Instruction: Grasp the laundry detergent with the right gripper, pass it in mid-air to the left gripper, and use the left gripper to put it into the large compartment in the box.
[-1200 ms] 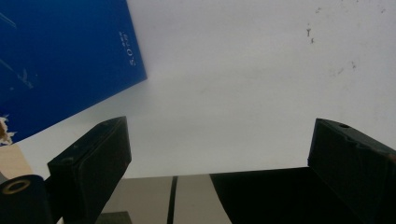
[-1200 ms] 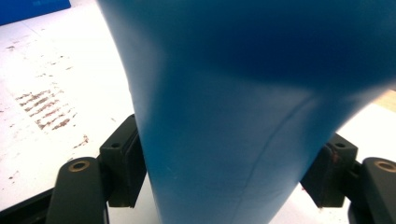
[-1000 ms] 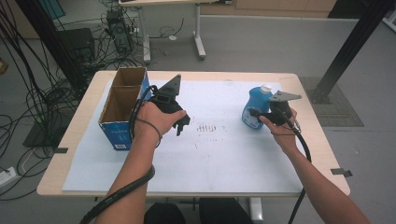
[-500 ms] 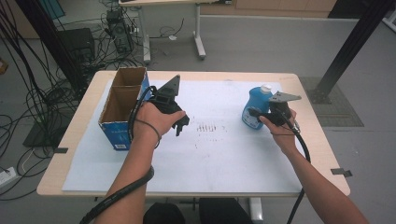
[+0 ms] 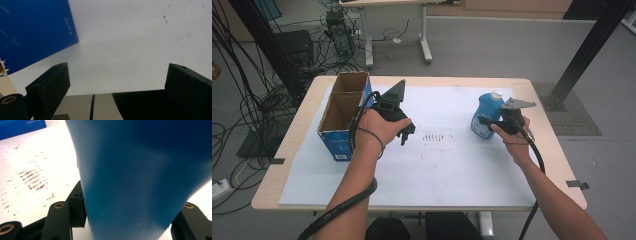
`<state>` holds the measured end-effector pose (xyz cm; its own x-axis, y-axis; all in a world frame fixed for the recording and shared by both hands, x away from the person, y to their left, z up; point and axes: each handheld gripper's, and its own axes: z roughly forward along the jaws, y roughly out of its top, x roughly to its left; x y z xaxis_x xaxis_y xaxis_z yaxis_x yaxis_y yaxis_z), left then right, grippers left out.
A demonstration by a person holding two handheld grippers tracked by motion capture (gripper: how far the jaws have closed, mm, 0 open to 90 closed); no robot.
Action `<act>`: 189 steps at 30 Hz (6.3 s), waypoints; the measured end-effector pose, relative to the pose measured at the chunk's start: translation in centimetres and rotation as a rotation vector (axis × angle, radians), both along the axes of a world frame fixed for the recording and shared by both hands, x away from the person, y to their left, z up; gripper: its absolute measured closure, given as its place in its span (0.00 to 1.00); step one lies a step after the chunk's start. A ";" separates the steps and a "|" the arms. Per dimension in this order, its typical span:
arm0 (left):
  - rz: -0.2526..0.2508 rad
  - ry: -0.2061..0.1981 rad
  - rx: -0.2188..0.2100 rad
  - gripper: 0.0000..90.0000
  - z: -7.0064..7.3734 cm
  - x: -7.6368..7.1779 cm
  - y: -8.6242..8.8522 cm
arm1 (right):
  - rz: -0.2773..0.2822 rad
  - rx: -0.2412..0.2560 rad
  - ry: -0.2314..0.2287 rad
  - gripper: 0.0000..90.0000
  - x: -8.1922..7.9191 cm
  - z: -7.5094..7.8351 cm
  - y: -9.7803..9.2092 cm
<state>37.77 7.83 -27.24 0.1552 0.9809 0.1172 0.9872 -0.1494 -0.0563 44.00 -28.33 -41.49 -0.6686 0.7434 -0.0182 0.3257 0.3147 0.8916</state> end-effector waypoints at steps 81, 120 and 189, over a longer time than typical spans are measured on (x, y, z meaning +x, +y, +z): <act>0.000 -0.031 0.003 0.07 1.1 -0.7 0.4 | 0.020 0.006 -0.002 0.48 0.1 0.0 -0.2; -0.007 -0.041 0.003 0.07 1.5 -1.3 0.7 | 0.021 -0.002 0.006 0.48 0.1 0.2 -0.1; -0.705 -0.123 -0.050 0.07 16.7 2.7 -1.8 | 0.628 0.010 0.139 0.49 2.2 14.5 12.0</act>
